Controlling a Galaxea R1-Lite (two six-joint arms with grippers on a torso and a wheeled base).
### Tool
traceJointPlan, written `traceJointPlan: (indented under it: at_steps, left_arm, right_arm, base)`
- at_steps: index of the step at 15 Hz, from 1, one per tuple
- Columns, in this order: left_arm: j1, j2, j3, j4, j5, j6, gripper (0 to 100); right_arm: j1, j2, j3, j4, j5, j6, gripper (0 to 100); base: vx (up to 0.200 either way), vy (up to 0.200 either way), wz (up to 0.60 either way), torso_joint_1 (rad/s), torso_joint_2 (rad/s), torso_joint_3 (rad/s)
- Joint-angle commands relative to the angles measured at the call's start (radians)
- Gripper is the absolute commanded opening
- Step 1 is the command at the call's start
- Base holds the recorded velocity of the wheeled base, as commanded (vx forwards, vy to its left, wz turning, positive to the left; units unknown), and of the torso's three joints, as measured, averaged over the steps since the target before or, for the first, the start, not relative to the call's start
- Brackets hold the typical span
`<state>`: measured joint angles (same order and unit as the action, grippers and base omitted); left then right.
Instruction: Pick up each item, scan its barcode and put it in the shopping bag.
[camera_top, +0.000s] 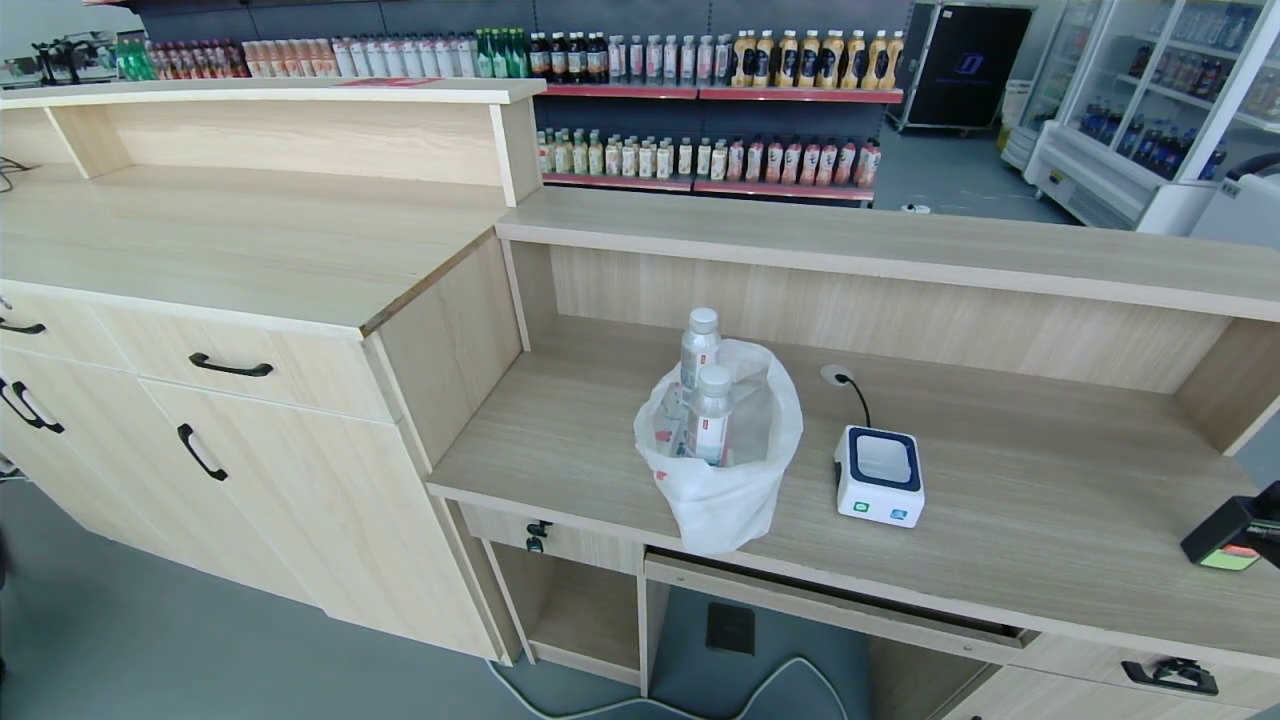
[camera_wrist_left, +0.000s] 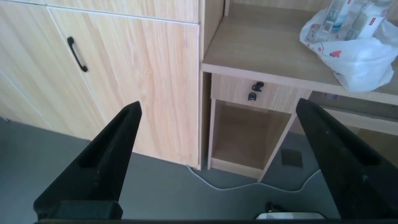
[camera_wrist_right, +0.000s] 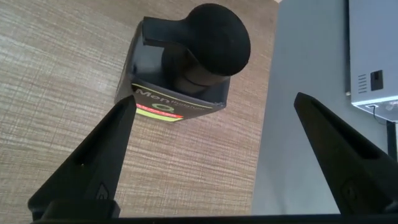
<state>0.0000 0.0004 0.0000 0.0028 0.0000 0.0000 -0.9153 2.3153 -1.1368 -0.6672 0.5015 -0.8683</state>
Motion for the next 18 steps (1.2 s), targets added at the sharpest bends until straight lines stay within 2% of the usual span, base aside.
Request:
traceJointPlan:
  at_steps: [1, 10, 15, 18]
  left_arm:
    - [0.0, 0.0, 0.0, 0.0, 0.0, 0.0, 100]
    - [0.0, 0.0, 0.0, 0.0, 0.0, 0.0, 100]
    - [0.0, 0.0, 0.0, 0.0, 0.0, 0.0, 100]
    - [0.0, 0.0, 0.0, 0.0, 0.0, 0.0, 100]
  right_arm:
    - [0.0, 0.007, -0.001, -0.002, -0.02, -0.014, 100]
    - [0.0, 0.029, -0.038, -0.02, -0.098, -0.075, 100]
    - [0.015, 0.047, -0.035, -0.041, -0.1, -0.063, 100]
    - [0.036, 0.045, -0.026, -0.041, -0.084, 0.002, 100]
  base:
    - [0.0, 0.0, 0.0, 0.0, 0.0, 0.0]
    - [0.0, 0.0, 0.0, 0.0, 0.0, 0.0]
    - [0.0, 0.0, 0.0, 0.0, 0.0, 0.0]
    - [0.0, 0.0, 0.0, 0.0, 0.0, 0.0]
